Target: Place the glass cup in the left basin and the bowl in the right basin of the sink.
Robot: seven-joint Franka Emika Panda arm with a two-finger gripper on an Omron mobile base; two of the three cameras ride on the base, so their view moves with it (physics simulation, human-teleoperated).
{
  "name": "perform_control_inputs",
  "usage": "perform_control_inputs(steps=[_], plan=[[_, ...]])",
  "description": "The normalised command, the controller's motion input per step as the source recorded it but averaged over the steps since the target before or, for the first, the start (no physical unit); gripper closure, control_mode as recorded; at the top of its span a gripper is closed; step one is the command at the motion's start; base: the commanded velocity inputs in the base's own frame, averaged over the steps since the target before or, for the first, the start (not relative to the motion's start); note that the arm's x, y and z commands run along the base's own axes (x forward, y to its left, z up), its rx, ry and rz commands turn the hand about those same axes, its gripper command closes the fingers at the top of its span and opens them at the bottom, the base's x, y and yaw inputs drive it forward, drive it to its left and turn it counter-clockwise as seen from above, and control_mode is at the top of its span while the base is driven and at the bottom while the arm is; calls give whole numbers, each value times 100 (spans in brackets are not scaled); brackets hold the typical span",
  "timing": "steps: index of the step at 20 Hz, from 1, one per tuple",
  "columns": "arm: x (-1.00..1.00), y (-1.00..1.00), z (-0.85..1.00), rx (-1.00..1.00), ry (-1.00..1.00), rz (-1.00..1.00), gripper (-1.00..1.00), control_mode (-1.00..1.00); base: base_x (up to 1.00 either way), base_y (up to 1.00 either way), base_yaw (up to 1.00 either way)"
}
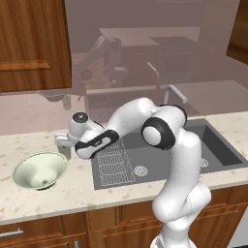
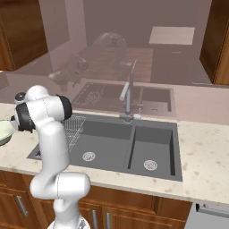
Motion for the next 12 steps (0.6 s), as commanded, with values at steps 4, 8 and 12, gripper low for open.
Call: perform_control_inputs(steps=[4,8,12], plan=[[0,0,-33,0,0,0,-100,-100,0,0,0],[0,0,-10,0,0,0,100,-100,0,0,0],[0,0,0,0,0,0,100,-100,0,0,0]])
